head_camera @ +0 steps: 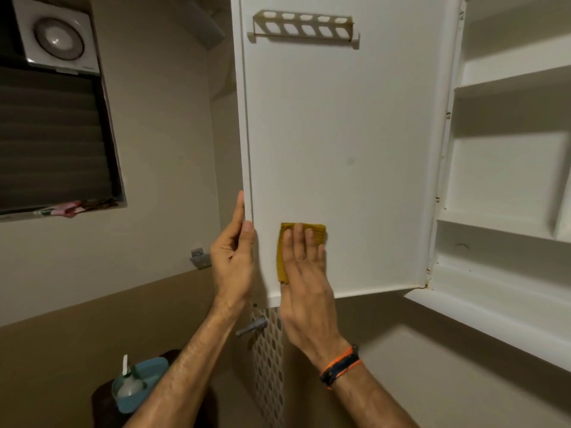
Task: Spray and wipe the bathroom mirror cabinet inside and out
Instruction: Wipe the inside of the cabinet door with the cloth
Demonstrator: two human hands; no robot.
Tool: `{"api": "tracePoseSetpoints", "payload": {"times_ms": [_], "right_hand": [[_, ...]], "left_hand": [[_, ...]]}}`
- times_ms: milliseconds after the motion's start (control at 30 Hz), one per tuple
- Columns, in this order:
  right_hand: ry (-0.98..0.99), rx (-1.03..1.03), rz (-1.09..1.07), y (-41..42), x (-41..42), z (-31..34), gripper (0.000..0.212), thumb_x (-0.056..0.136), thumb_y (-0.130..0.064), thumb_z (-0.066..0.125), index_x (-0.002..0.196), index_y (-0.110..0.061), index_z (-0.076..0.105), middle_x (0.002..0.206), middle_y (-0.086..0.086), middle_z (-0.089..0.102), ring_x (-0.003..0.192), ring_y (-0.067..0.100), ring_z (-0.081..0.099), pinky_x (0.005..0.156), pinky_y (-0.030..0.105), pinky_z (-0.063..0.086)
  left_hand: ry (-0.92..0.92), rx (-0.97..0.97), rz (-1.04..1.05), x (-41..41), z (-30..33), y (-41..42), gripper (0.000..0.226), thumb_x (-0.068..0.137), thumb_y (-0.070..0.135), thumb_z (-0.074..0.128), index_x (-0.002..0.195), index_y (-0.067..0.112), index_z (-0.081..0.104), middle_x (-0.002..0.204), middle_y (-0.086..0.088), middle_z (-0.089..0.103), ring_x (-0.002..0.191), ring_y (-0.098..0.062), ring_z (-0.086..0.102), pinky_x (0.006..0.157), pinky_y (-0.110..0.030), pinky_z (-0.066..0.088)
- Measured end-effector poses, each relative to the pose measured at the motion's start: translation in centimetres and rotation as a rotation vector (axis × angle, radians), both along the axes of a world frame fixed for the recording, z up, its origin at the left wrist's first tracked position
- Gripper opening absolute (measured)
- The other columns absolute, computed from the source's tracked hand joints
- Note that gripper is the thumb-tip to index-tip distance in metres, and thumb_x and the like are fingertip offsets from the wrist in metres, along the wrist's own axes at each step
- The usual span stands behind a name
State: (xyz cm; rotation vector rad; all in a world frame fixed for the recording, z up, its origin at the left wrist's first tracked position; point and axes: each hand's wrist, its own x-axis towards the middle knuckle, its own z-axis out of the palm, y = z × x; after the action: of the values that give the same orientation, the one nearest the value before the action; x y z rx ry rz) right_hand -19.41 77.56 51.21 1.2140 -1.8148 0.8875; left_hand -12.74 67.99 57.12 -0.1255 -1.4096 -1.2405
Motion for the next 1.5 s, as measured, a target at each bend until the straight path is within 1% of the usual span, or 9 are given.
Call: {"api": "tracePoseSetpoints", "payload": {"times_ms": [167, 400, 567, 667, 833, 1000, 1167, 1267, 1500], "right_hand": [[-0.014, -0.006, 0.057, -2.7, 2.7, -0.3, 0.076, 0.087, -0.015, 0.045, 0.155, -0.009, 0.012, 0.164, 0.006, 0.008, 0.152, 0.022, 0.004, 0.123, 0.045, 0.008], [-0.003, 0.002, 0.044, -2.1, 2.9, -1.1, 0.069, 0.088, -0.017, 0.036, 0.154, -0.009, 0.016, 0.163, 0.007, 0.014, 0.151, 0.021, 0.008, 0.122, 0.044, 0.012], [0.038, 0.050, 0.056, -1.4, 2.2, -2.7, 0.072, 0.087, -0.014, 0.041, 0.155, -0.008, 0.017, 0.163, 0.007, 0.013, 0.151, 0.021, 0.009, 0.121, 0.046, 0.016], [0.083, 0.087, 0.062, -0.6, 1.0, -2.7, 0.073, 0.085, -0.014, 0.040, 0.154, -0.007, 0.019, 0.163, 0.008, 0.013, 0.151, 0.022, 0.011, 0.122, 0.044, 0.014], [0.078, 0.054, 0.003, 1.8, -1.8, -2.8, 0.071, 0.084, -0.013, 0.038, 0.153, -0.005, 0.024, 0.162, 0.009, 0.018, 0.151, 0.022, 0.012, 0.121, 0.046, 0.017], [0.033, 0.022, -0.089, 5.2, -5.5, -2.6, 0.073, 0.082, -0.010, 0.039, 0.153, -0.007, 0.022, 0.163, 0.007, 0.016, 0.151, 0.021, 0.010, 0.122, 0.046, 0.016], [-0.057, -0.049, -0.179, 8.3, -9.1, -2.1, 0.069, 0.087, -0.009, 0.032, 0.154, -0.008, 0.015, 0.163, 0.007, 0.011, 0.151, 0.022, 0.006, 0.121, 0.050, 0.018], [-0.130, -0.100, -0.193, 10.1, -10.9, -1.9, 0.069, 0.090, -0.007, 0.032, 0.155, -0.012, 0.008, 0.164, 0.003, 0.006, 0.152, 0.019, 0.002, 0.122, 0.048, 0.014], [-0.170, -0.054, -0.164, 11.9, -11.7, -3.8, 0.069, 0.091, -0.005, 0.035, 0.155, -0.013, 0.011, 0.164, -0.001, 0.006, 0.151, 0.016, 0.002, 0.121, 0.051, 0.017]], "left_hand": [[0.010, 0.062, -0.074, 0.1, 0.1, 0.1, 0.045, 0.101, 0.005, 0.044, 0.140, 0.027, 0.040, 0.147, 0.001, 0.047, 0.131, -0.009, 0.050, 0.105, -0.028, 0.045], [0.004, 0.065, -0.082, 0.3, -1.5, 0.5, 0.048, 0.100, 0.006, 0.044, 0.143, 0.027, 0.038, 0.149, 0.001, 0.045, 0.131, -0.012, 0.050, 0.105, -0.035, 0.046], [0.017, 0.089, -0.056, 0.3, -2.4, 0.5, 0.048, 0.099, 0.004, 0.046, 0.142, 0.023, 0.038, 0.147, -0.003, 0.047, 0.129, -0.015, 0.052, 0.101, -0.029, 0.049], [0.026, 0.099, -0.047, 0.3, -2.2, 0.4, 0.049, 0.098, 0.001, 0.047, 0.142, 0.021, 0.038, 0.146, -0.004, 0.047, 0.127, -0.009, 0.053, 0.097, -0.023, 0.050], [0.023, 0.076, -0.012, 0.2, -2.2, 0.3, 0.048, 0.097, 0.003, 0.049, 0.142, 0.018, 0.037, 0.144, 0.005, 0.048, 0.132, -0.009, 0.048, 0.106, -0.027, 0.043], [0.015, 0.076, -0.014, 0.3, -2.4, 0.3, 0.048, 0.097, 0.006, 0.050, 0.141, 0.021, 0.040, 0.139, 0.011, 0.053, 0.131, -0.007, 0.049, 0.104, -0.024, 0.045], [0.007, 0.061, 0.016, 0.2, -2.4, 0.4, 0.047, 0.097, 0.009, 0.050, 0.142, 0.020, 0.040, 0.143, 0.006, 0.050, 0.134, -0.009, 0.046, 0.108, -0.027, 0.041], [0.003, 0.058, 0.031, 0.2, -2.4, 0.6, 0.048, 0.096, 0.011, 0.050, 0.142, 0.020, 0.039, 0.144, 0.004, 0.049, 0.134, -0.010, 0.046, 0.109, -0.029, 0.041], [0.001, 0.062, 0.045, 0.1, -2.5, 0.7, 0.048, 0.098, 0.007, 0.049, 0.142, 0.021, 0.036, 0.145, 0.004, 0.047, 0.135, -0.010, 0.045, 0.112, -0.032, 0.038]]}}
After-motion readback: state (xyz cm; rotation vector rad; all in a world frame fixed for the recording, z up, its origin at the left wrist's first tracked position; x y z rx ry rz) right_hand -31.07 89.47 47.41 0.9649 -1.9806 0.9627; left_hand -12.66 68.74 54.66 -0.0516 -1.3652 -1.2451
